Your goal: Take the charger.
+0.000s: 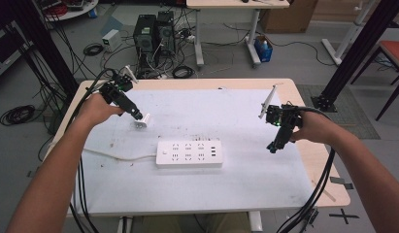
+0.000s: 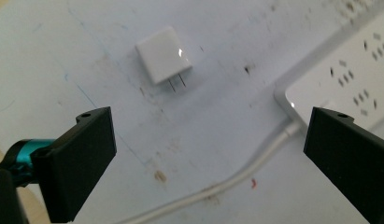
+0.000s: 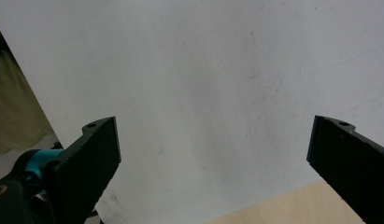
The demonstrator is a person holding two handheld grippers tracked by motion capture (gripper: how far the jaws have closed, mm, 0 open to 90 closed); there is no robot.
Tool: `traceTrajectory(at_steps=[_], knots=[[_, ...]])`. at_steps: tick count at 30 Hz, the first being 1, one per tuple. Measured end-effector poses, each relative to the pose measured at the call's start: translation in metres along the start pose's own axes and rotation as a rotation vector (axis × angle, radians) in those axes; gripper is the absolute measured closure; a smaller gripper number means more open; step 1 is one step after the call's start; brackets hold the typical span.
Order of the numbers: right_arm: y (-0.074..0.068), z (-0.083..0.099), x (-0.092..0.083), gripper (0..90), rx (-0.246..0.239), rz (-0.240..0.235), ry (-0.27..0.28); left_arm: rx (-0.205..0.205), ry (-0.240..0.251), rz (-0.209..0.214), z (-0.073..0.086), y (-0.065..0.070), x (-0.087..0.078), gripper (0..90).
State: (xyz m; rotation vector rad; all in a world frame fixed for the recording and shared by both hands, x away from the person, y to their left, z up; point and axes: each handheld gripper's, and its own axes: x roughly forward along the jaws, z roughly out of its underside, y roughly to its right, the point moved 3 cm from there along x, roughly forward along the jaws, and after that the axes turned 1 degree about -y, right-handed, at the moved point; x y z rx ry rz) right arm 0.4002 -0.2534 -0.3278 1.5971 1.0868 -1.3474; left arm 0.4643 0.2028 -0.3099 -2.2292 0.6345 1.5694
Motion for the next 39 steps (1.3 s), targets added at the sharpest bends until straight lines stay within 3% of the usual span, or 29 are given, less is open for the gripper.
traceTrajectory(at_steps=[2,5,9,12,17,23,28,31,35,39], knots=[[0.000,0.000,0.000,2.1,0.002,0.004,0.003,-0.050,0.007,-0.013,-0.005,-0.004,0.005,2.4],[-0.001,0.000,-0.001,2.1,0.003,0.003,0.007,-0.092,0.015,-0.033,-0.011,-0.007,0.017,2.4],[-0.001,0.001,-0.001,2.1,0.007,0.005,0.006,-0.119,0.031,-0.042,-0.018,-0.009,0.036,2.4],[-0.001,0.002,-0.002,2.1,0.015,0.005,0.011,-0.170,0.036,-0.041,-0.022,-0.012,0.055,2.4],[-0.001,0.005,-0.002,2.1,0.021,0.005,0.017,-0.198,0.013,-0.059,-0.024,-0.018,0.080,2.5],[-0.002,0.008,0.000,2.1,0.024,-0.002,0.021,-0.237,0.010,-0.051,-0.023,-0.024,0.106,2.4],[-0.003,0.009,0.000,2.1,0.028,0.001,0.029,-0.265,0.028,-0.048,-0.022,-0.027,0.118,2.4],[-0.003,0.009,0.000,2.1,0.029,0.002,0.032,-0.267,0.041,-0.073,-0.022,-0.027,0.124,2.4],[-0.004,0.010,-0.001,2.1,0.032,0.003,0.041,-0.287,0.065,-0.060,-0.019,-0.027,0.132,2.4],[-0.006,0.012,-0.001,2.1,0.033,0.006,0.046,-0.287,0.048,-0.062,-0.015,-0.027,0.140,2.5]])
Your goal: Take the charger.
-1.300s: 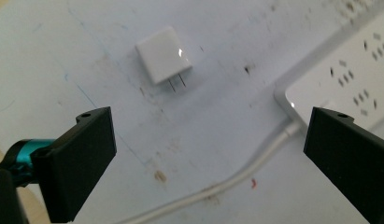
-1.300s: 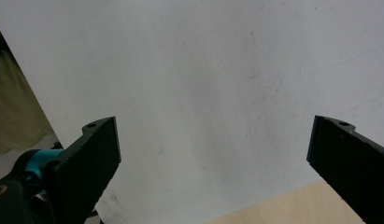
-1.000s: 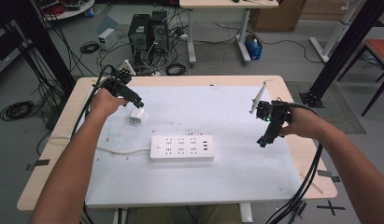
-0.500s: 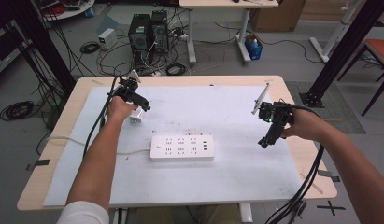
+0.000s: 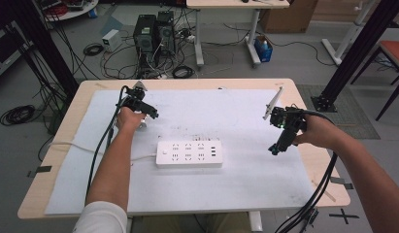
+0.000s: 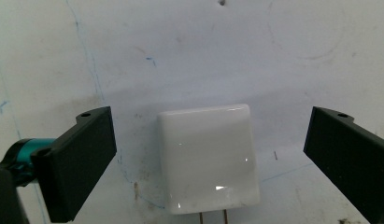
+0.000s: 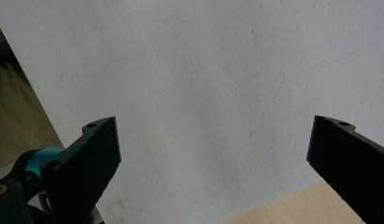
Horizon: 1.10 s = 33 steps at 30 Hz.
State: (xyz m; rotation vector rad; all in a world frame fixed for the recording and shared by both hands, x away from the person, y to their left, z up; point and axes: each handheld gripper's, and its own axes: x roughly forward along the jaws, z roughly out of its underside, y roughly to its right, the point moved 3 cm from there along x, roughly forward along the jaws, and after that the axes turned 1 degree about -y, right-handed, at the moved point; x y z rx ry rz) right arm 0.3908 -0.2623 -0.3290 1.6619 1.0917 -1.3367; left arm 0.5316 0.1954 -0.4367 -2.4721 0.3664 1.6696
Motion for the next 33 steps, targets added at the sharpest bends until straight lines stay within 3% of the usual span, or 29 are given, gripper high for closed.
traceTrajectory(at_steps=[5,7,20,27,33], knots=[[0.001,0.003,0.000,2.1,0.010,0.000,0.000,-0.002,-0.013,-0.002,0.003,-0.004,0.007,2.6],[0.002,0.003,0.000,2.1,0.013,0.000,0.001,0.000,-0.002,0.009,0.004,-0.004,0.008,11.9],[0.002,0.003,0.002,2.1,0.011,-0.004,-0.008,0.020,-0.001,-0.013,0.008,-0.004,0.010,23.4],[0.003,0.002,0.002,2.1,0.016,-0.005,-0.010,0.080,0.015,0.003,0.008,0.000,0.007,42.5],[0.003,0.002,0.002,2.1,0.023,0.012,-0.006,0.138,0.020,0.016,0.009,0.003,0.001,42.6]])
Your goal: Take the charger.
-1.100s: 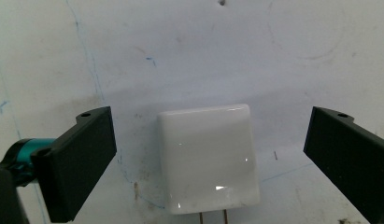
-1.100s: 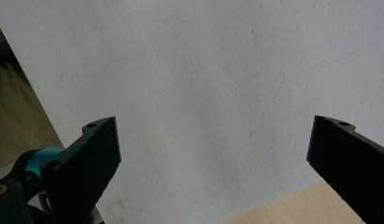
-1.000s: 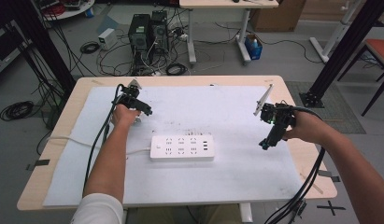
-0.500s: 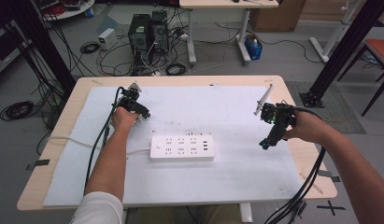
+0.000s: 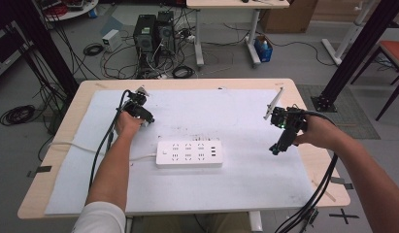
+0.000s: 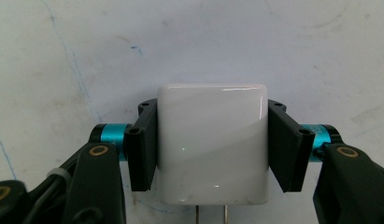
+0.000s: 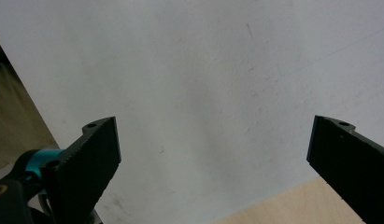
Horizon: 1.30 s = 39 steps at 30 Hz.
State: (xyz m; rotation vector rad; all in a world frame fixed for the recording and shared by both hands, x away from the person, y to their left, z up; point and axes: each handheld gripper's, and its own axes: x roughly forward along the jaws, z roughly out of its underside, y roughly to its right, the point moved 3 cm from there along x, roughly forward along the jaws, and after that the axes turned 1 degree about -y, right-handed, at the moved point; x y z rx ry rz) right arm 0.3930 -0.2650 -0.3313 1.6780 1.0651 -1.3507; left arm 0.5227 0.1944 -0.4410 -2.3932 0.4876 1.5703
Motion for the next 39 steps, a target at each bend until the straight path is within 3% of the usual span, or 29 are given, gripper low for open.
traceTrajectory(at_steps=[6,12,20,29,35,39], knots=[[-0.002,0.000,-0.001,2.1,0.004,0.012,0.005,0.044,0.051,0.046,0.001,0.000,-0.025,42.6],[-0.009,0.000,0.000,2.1,0.000,0.021,0.008,0.162,0.112,0.087,0.009,0.009,-0.063,42.6],[-0.020,0.002,-0.003,2.1,-0.009,0.035,0.015,0.257,0.162,0.135,0.025,0.022,-0.106,42.6],[-0.030,0.002,-0.004,2.1,-0.022,0.044,0.015,0.364,0.177,0.185,0.048,0.043,-0.149,42.6],[-0.035,-0.003,-0.005,2.1,-0.033,0.052,0.019,0.449,0.158,0.181,0.059,0.056,-0.173,42.6],[-0.036,-0.003,-0.006,2.1,-0.029,0.061,0.016,0.479,0.151,0.193,0.066,0.063,-0.183,42.6]])
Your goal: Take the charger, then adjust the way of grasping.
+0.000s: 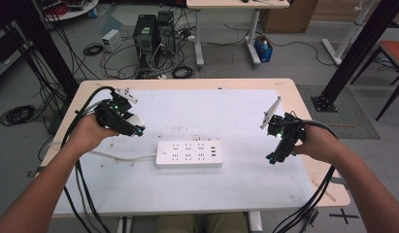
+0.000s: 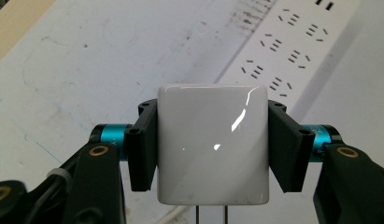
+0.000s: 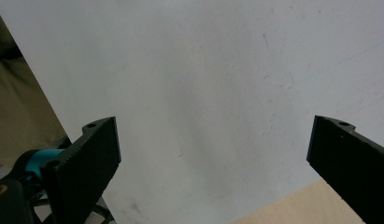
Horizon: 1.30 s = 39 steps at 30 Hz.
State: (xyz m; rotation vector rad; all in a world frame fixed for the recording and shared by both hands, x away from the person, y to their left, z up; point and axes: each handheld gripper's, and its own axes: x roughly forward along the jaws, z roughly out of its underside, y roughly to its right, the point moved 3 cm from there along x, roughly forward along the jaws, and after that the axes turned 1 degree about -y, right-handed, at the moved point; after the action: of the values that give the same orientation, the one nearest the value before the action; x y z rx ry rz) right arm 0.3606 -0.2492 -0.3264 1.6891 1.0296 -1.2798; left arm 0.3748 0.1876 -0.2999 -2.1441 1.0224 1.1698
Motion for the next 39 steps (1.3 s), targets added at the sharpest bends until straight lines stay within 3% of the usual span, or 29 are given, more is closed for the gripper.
traceTrajectory(at_steps=[9,13,18,24,27,32,38,39], knots=[[-0.005,-0.004,-0.007,2.1,0.006,0.022,0.018,0.043,0.001,0.028,-0.002,0.013,-0.011,42.6],[-0.009,-0.006,-0.011,2.1,0.039,0.040,0.037,0.071,0.020,0.049,-0.015,0.020,-0.016,42.5],[-0.015,-0.009,-0.017,2.1,0.090,0.068,0.074,0.131,0.011,0.084,-0.033,0.030,-0.015,42.5],[-0.019,-0.009,-0.020,2.1,0.159,0.050,0.136,0.191,0.009,0.136,-0.054,0.043,-0.010,42.5],[-0.019,-0.009,-0.019,2.1,0.169,0.064,0.161,0.228,0.001,0.165,-0.062,0.053,-0.004,42.5],[-0.022,-0.013,-0.019,2.1,0.204,0.041,0.215,0.285,0.003,0.213,-0.075,0.071,0.008,42.5],[-0.027,-0.021,-0.020,2.1,0.260,0.014,0.323,0.334,0.019,0.268,-0.085,0.085,0.018,42.5],[-0.028,-0.022,-0.020,2.1,0.280,-0.009,0.345,0.337,0.021,0.272,-0.086,0.086,0.019,42.5]])
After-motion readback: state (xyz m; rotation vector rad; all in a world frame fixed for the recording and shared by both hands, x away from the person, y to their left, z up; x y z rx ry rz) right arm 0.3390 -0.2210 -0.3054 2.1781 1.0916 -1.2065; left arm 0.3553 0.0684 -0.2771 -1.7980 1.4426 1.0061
